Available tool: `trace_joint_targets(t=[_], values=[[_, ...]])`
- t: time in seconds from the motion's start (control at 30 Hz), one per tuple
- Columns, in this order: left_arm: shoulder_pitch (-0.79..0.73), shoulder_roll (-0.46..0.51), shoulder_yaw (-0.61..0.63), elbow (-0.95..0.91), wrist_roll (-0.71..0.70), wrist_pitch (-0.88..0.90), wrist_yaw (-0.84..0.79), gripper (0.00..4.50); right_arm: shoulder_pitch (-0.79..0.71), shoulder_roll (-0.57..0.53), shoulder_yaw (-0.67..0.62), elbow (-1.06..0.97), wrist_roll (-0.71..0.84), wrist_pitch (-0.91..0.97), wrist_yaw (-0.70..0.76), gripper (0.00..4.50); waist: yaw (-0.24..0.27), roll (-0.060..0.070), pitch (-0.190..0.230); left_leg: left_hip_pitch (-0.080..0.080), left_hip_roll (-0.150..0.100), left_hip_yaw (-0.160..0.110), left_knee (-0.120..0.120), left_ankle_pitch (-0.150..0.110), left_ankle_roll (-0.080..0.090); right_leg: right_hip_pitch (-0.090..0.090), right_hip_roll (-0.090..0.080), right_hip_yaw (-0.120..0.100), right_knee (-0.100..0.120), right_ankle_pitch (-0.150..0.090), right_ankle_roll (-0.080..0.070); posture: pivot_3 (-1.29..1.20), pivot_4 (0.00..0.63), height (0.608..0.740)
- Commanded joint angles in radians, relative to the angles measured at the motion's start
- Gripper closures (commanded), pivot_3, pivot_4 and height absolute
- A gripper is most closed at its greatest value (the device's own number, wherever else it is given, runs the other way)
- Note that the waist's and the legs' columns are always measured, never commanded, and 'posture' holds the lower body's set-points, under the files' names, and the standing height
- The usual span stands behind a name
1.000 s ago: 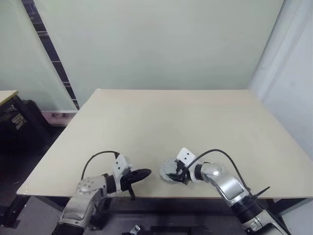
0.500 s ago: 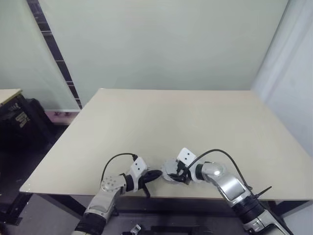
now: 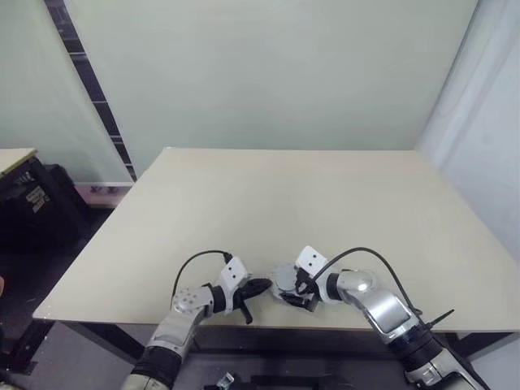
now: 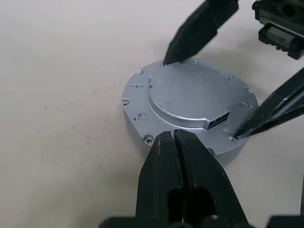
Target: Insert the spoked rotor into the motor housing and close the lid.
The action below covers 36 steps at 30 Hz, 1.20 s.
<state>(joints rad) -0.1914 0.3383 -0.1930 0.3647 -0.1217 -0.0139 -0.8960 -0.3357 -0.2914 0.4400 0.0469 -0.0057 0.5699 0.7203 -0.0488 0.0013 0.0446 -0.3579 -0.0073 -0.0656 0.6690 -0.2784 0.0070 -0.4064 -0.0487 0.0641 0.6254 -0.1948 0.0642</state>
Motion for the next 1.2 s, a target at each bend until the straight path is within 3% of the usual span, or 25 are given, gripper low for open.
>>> trace_joint_targets(t=[0.03, 0.33, 0.67, 1.2], values=[[-0.021, -0.005, -0.013, -0.005, 0.014, -0.014, -0.005, 4.5, 0.002, 0.001, -0.023, -0.033, 0.026, 0.01, 0.01, 0.04, 0.0, 0.0, 0.0, 0.0, 0.0, 0.0, 0.0, 0.0, 0.0, 0.0, 0.0, 0.0, 0.0, 0.0, 0.0, 0.0, 0.0, 0.74], [-0.02, -0.007, -0.018, -0.009, 0.013, -0.011, -0.013, 4.5, -0.018, 0.068, -0.172, -0.053, 0.144, 0.069, -0.028, 0.04, 0.0, 0.0, 0.0, 0.0, 0.0, 0.0, 0.0, 0.0, 0.0, 0.0, 0.0, 0.0, 0.0, 0.0, 0.0, 0.0, 0.0, 0.74], [-0.029, -0.007, -0.022, 0.001, 0.012, -0.011, -0.019, 4.5, -0.088, 0.119, -0.468, 0.006, 0.324, 0.478, -0.194, 0.04, 0.0, 0.0, 0.0, -0.001, 0.0, 0.0, 0.0, 0.0, 0.0, 0.0, 0.0, 0.0, 0.0, 0.0, 0.0, 0.0, 0.0, 0.74], [-0.024, -0.013, -0.024, -0.004, 0.009, -0.017, -0.027, 4.5, -0.126, 0.276, -0.811, 0.238, 0.525, 0.783, -0.317, 0.04, -0.001, 0.003, -0.002, 0.0, 0.0, 0.0, 0.0, 0.0, 0.0, 0.0, 0.001, 0.001, 0.0, 0.0, 0.0, 0.0, 0.0, 0.74]])
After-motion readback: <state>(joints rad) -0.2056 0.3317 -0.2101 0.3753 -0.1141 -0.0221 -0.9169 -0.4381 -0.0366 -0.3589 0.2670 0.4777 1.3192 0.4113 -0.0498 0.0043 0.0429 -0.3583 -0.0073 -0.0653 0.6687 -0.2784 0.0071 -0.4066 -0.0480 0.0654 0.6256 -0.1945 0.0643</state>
